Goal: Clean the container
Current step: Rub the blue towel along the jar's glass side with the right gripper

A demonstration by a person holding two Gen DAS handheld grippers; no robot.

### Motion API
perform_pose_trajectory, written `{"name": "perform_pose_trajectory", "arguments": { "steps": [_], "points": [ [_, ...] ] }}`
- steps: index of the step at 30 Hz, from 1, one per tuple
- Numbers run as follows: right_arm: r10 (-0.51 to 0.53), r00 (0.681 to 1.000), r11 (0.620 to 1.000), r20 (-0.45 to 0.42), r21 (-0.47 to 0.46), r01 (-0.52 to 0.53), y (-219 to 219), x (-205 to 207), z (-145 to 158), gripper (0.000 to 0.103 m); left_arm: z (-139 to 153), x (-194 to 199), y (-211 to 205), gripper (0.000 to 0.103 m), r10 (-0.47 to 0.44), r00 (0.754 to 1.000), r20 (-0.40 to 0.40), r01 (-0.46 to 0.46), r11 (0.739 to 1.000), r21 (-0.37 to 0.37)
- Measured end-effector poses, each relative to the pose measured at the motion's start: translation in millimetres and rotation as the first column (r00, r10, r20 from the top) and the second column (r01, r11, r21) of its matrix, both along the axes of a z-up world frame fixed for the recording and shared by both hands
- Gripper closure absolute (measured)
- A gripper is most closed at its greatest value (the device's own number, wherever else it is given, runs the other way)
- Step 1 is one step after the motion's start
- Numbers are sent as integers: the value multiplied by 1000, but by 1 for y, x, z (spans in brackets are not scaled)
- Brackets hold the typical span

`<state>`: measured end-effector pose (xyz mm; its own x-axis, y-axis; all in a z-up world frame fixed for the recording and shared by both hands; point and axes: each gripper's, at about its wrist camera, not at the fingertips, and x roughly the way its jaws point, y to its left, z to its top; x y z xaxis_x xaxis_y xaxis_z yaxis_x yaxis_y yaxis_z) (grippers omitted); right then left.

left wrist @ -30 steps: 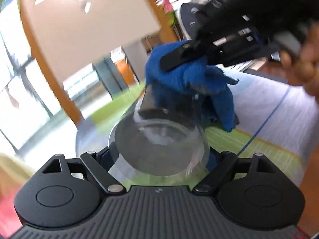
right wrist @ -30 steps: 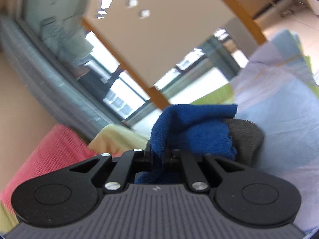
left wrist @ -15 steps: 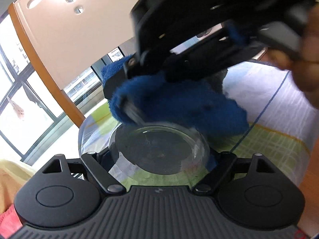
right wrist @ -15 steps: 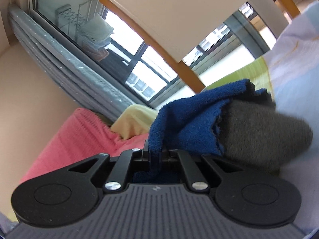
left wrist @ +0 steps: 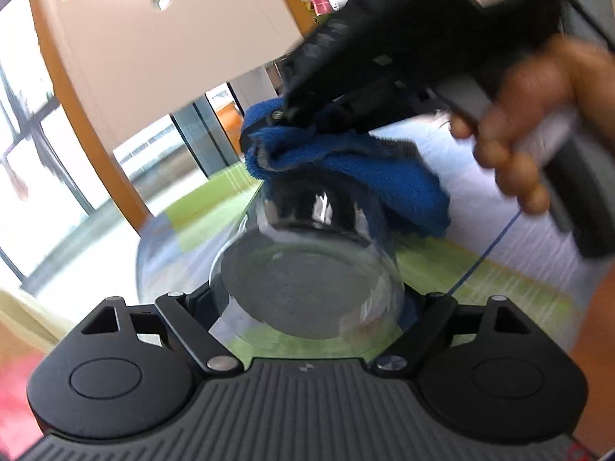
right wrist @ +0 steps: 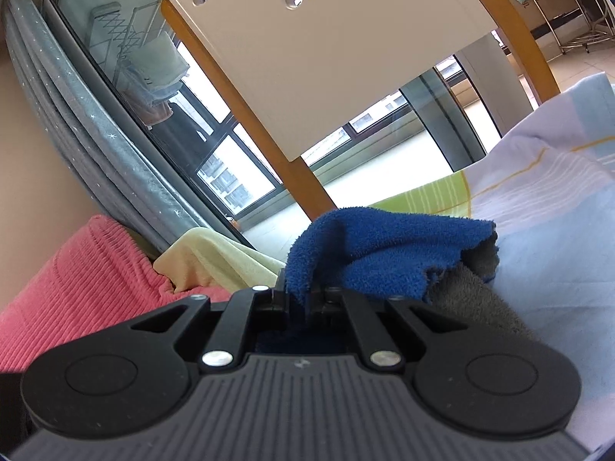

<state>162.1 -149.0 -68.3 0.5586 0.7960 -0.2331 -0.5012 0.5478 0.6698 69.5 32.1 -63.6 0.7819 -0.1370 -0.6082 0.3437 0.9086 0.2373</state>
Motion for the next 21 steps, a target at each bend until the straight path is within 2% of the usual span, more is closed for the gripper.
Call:
{"name": "perform_pose_trajectory", "arguments": {
  "steps": [3,7,10,11,13,16,21],
  "points": [
    [-13,1000,999,-17,31,13,-5,-3,-2,101,5,0,18,14,13,998,-59,-22,989,-149],
    [-21,999,999,-36,47,23,-11,-10,-4,101,2,-7,25,14,22,993,-120,-50,970,-239],
    [-28,998,998,-48,60,31,-15,-18,-5,101,-3,-1,23,13,25,988,-151,-58,974,-217],
    [-35,998,997,-52,61,39,-17,-21,-5,101,3,3,13,13,22,987,-161,-52,981,-185],
    [-46,997,997,-63,59,50,-21,-25,-2,99,-9,-5,9,11,29,983,-179,-52,990,-127],
    [-33,997,999,-64,39,36,-24,-37,4,96,-3,-5,6,10,24,989,-144,-34,997,-67],
    [74,997,997,-35,28,-73,-17,-62,16,96,-2,-3,2,12,31,991,-127,-39,997,-66]
  ]
}}
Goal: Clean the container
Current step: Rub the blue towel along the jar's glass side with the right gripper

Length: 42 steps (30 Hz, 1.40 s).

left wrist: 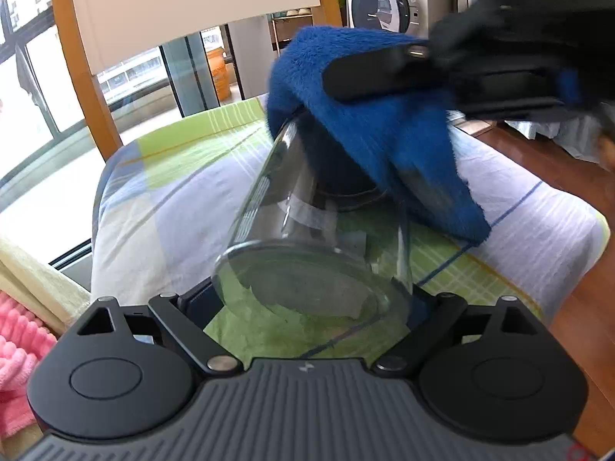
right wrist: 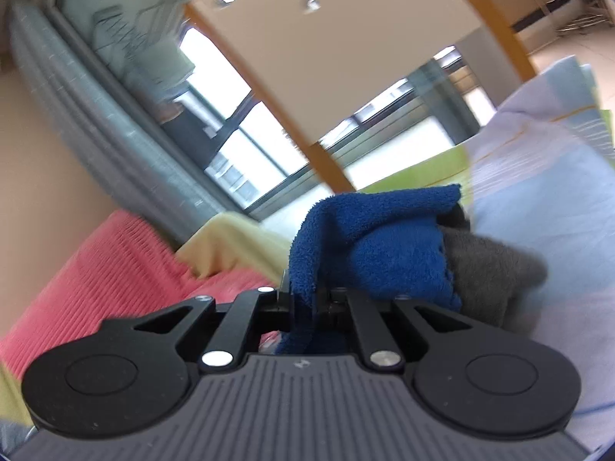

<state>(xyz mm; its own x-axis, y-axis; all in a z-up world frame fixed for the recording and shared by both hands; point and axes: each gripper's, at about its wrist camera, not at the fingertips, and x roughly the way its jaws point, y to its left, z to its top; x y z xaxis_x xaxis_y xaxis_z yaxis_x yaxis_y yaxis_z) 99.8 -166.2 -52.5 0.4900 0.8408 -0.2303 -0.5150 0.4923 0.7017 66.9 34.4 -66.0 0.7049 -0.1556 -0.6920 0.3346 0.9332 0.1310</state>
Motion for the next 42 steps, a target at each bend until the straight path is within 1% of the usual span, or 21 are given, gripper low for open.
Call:
{"name": "perform_pose_trajectory", "arguments": {
  "steps": [1,3,5,7,8,10,12,15,18,21,22,24,26,28,31,32,34,36,38,39,42],
  "points": [
    [16,1000,1000,-4,7,-16,2,-3,0,96,4,-5,-2,15,-4,1000,13,4,1000,-8],
    [48,999,999,-13,16,-48,6,-7,-1,96,10,-16,-5,15,-11,1000,28,11,1000,-21],
    [85,996,996,-23,19,-85,11,-8,-3,96,9,-22,-10,16,-24,999,44,24,1000,9],
    [122,992,992,-36,-13,-123,18,-6,-6,97,6,-26,-17,16,-41,997,66,36,997,68],
    [126,991,992,-43,-5,-126,19,-5,-8,98,4,-28,-20,16,-49,996,78,42,994,99],
    [106,993,994,-60,18,-106,17,1,-11,100,1,-33,-27,16,-69,993,100,53,987,155],
    [86,994,996,-66,30,-84,15,9,-14,101,-1,-38,-32,16,-82,990,117,59,980,189],
    [39,999,999,-28,4,-39,13,22,-15,101,0,-42,-34,16,-81,990,117,58,980,188],
    [-41,999,999,10,-29,41,11,33,-14,101,1,-46,-34,16,-78,990,116,56,982,181],
    [-115,993,993,11,-16,116,3,43,-17,101,2,-50,-35,16,-81,989,127,59,984,169],
    [-123,992,992,-2,2,123,1,45,-19,101,4,-52,-35,16,-80,988,132,58,986,158],
    [-134,991,990,-18,29,135,-2,46,-23,101,6,-50,-30,16,-61,992,106,51,993,102],
    [-145,989,988,-25,43,146,-4,43,-25,101,11,-45,-20,16,-42,997,57,42,999,-4],
    [-151,988,986,-38,68,153,-6,41,-29,101,17,-40,-10,15,-28,1000,6,29,993,-113],
    [-161,985,980,-64,108,168,-10,39,-34,101,20,-43,-7,15,-26,1000,-10,24,984,-177],
    [-166,984,979,-66,106,172,-11,38,-33,101,21,-40,-6,15,-30,1000,-3,29,984,-177],
    [-176,982,979,-67,95,182,-13,37,-29,100,13,-32,-3,15,-43,998,40,47,991,-126],
    [-182,981,979,-67,79,187,-15,34,-24,99,9,-43,-14,15,-74,990,120,74,997,4],
    [-162,985,984,-57,66,166,-19,29,-17,96,2,-48,-26,15,-117,973,198,86,984,159],
    [-136,990,988,-46,68,139,-19,24,-12,96,0,-50,-29,15,-131,968,216,86,975,205],
    [-22,1000,996,-19,89,24,-12,10,-3,96,-6,-27,-19,15,-125,970,210,82,976,204]
  ]
}}
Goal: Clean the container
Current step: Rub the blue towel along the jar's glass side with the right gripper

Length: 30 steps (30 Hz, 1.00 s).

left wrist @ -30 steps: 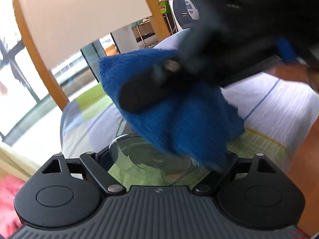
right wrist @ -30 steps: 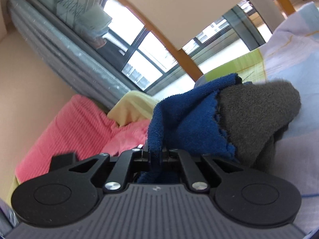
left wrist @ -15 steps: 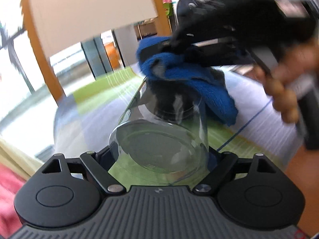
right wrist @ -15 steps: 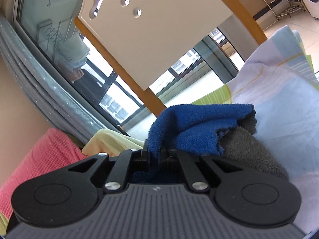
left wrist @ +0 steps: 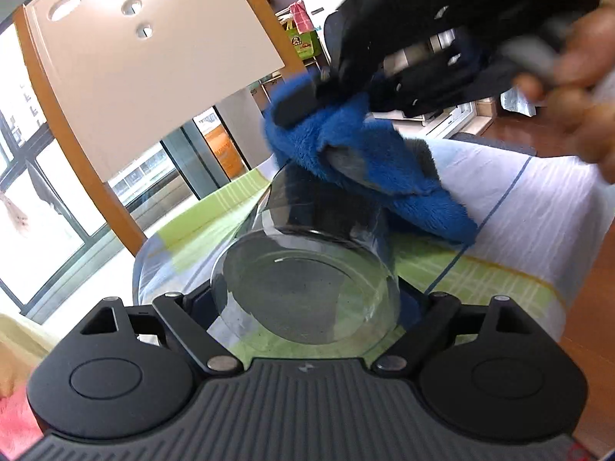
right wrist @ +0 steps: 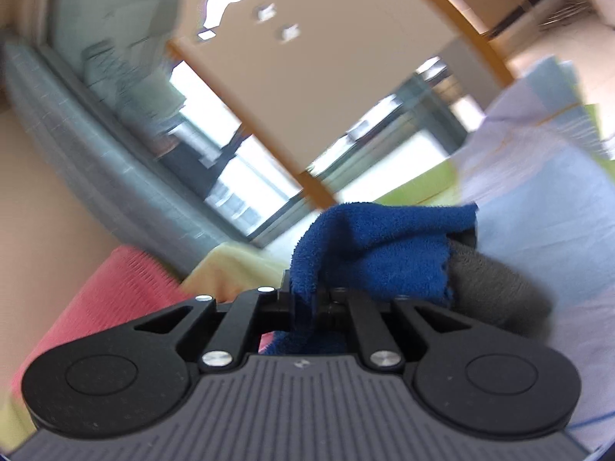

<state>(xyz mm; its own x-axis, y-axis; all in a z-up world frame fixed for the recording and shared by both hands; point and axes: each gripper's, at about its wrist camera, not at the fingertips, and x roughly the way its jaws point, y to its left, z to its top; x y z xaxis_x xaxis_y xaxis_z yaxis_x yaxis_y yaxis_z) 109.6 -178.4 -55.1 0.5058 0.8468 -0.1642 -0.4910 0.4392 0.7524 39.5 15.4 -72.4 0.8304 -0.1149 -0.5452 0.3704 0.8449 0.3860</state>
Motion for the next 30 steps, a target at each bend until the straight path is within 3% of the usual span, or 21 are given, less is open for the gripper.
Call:
{"name": "perform_pose_trajectory", "arguments": {
  "steps": [3,6,11,19,23,24,26,28,30],
  "points": [
    [114,993,994,19,-3,-114,16,-13,4,96,1,5,5,15,16,1000,-10,-16,1000,-20],
    [152,988,988,13,-43,-151,31,-13,0,98,1,6,6,15,18,1000,-12,-18,1000,-25],
    [92,995,995,-29,-23,-93,30,7,-12,100,-4,8,8,16,25,999,-35,-26,1000,-5],
    [-80,996,990,41,-110,84,14,36,-11,100,-6,12,11,15,24,999,-29,-25,1000,-18],
    [-96,995,992,22,-79,97,7,43,-15,101,-5,14,13,15,20,1000,-18,-20,999,-36],
    [-98,995,992,21,-75,99,7,42,-16,101,-4,13,15,15,21,999,-30,-23,998,-53],
    [-105,994,993,13,-60,106,4,40,-18,101,1,16,20,15,2,997,-74,-14,986,-169],
    [-109,994,993,-2,-33,109,1,37,-21,101,17,19,39,13,-15,993,-119,-27,939,-342],
    [-109,994,994,-15,-17,109,0,35,-23,101,21,28,55,13,-17,985,-169,-62,891,-449]
  ]
}}
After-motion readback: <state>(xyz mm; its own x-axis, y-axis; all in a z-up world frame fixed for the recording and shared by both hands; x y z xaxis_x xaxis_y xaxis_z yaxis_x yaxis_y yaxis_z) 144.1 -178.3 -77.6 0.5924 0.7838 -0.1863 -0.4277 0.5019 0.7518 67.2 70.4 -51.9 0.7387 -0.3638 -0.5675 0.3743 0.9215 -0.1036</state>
